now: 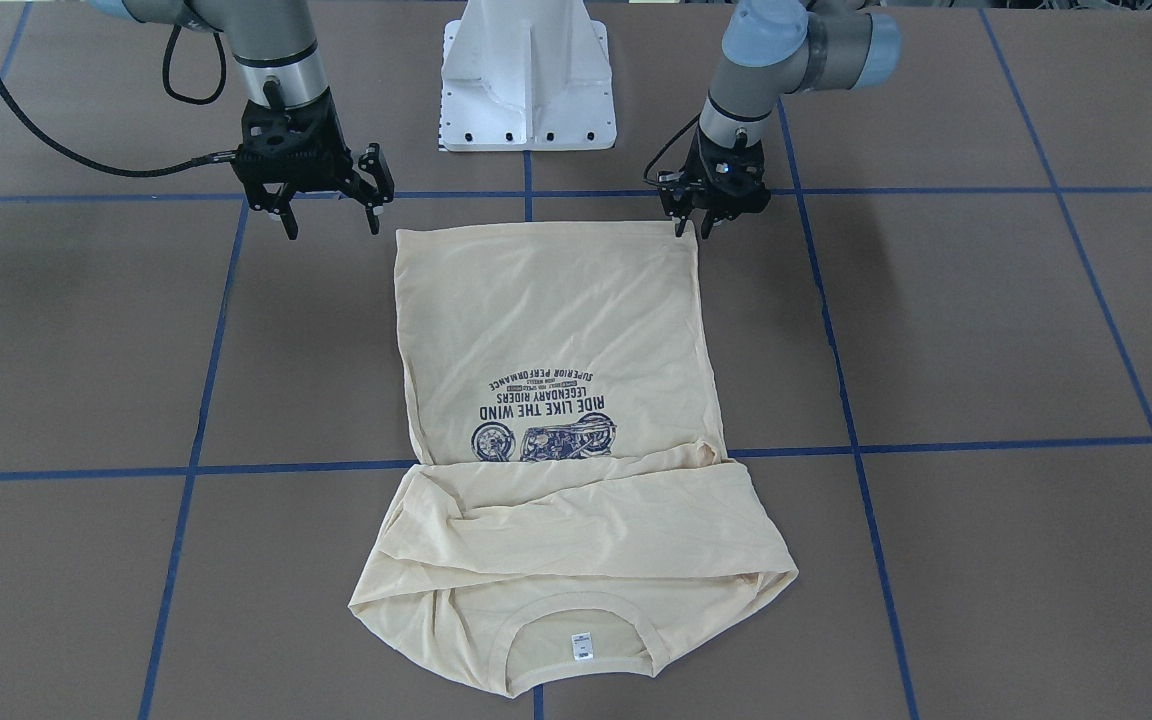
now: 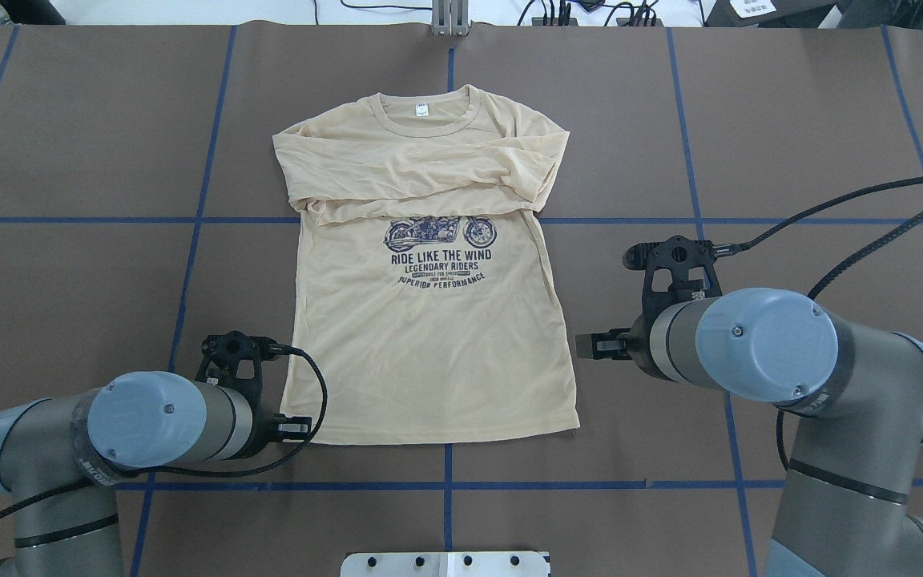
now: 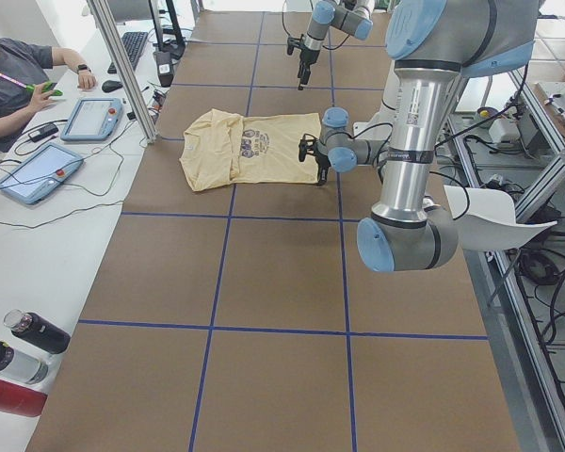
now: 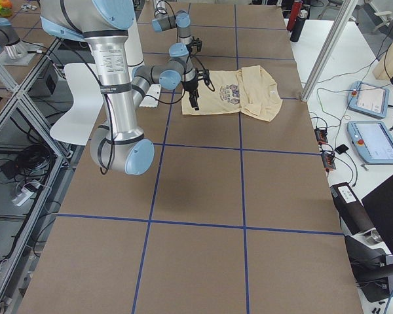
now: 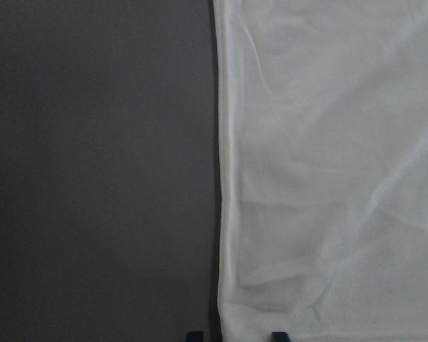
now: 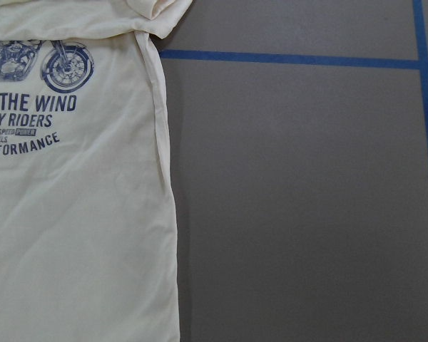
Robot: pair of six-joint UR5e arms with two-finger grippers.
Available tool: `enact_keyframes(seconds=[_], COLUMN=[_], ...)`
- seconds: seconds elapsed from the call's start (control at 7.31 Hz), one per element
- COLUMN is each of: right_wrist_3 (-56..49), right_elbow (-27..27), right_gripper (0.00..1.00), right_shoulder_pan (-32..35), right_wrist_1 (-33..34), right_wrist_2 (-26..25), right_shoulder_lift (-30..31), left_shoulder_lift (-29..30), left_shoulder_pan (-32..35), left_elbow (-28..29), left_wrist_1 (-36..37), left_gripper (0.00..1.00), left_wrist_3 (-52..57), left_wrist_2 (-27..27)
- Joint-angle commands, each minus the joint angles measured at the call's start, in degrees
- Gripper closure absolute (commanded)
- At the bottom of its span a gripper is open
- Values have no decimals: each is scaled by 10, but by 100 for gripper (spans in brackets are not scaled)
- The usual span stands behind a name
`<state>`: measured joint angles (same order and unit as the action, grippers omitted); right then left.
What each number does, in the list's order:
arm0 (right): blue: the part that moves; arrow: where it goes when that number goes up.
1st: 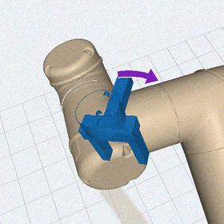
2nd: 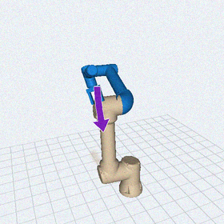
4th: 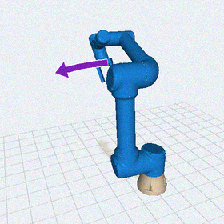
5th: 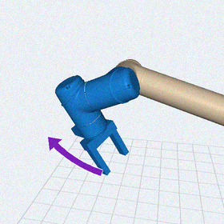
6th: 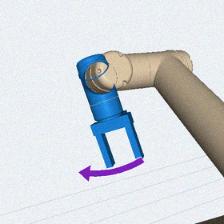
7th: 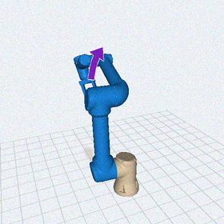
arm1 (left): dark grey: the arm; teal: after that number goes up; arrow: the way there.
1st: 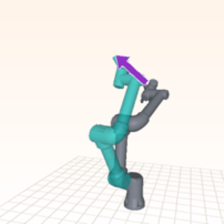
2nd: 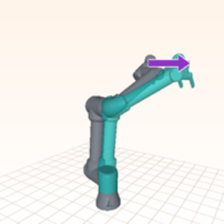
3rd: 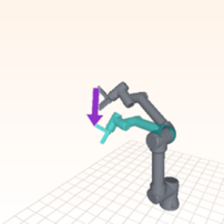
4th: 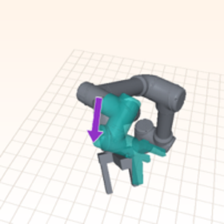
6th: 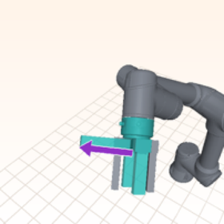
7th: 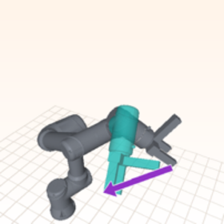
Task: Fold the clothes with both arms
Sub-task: 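Lower both grippers onto the hem corners nearest the robot and grasp them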
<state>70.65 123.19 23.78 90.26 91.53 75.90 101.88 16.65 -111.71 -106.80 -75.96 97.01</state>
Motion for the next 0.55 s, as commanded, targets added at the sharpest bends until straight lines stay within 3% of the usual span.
enact_keyframes(seconds=[0.0, 0.27, 0.41], right_wrist_3=[0, 0, 1], right_elbow=[-1, -1, -2], right_gripper=[0, 0, 0], right_shoulder_pan=[0, 0, -2], right_wrist_1=[0, 0, 0], right_wrist_2=[-1, -1, -2], right_shoulder_lift=[0, 0, 0], left_shoulder_lift=[1, 1, 1], left_shoulder_pan=[-2, -2, -2], left_elbow=[0, 0, -1], left_wrist_1=[-1, -1, -1], left_gripper=[71, 100, 100], left_wrist_3=[-2, -4, -5], left_wrist_2=[0, -1, -2])
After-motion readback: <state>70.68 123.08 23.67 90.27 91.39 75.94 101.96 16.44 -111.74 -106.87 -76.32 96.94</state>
